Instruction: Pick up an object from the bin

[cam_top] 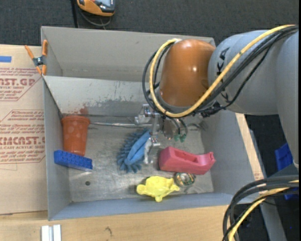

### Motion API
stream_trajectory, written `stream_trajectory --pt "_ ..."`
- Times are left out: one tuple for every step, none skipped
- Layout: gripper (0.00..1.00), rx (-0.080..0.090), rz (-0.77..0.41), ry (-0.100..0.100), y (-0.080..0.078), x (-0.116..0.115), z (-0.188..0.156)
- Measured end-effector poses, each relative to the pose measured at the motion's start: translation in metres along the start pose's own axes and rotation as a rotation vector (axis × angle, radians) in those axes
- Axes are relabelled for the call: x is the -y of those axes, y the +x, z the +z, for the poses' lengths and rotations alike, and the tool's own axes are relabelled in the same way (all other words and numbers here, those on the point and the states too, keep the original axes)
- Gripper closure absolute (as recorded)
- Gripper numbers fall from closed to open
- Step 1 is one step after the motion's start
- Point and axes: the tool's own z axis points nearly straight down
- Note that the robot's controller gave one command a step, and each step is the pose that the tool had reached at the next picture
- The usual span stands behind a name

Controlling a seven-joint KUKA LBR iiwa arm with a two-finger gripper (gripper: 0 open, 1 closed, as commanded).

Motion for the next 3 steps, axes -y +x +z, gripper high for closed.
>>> stream_trajectory --pt "1.00 0.003 -0.269 -0.002 0.015 -0.014 0.101" --pt "1.00 0.003 -0.269 -0.002 0.015 -0.014 0.101" --pt "1.00 0.001 -0.404 -0.002 0.034 -0.062 -0.066"
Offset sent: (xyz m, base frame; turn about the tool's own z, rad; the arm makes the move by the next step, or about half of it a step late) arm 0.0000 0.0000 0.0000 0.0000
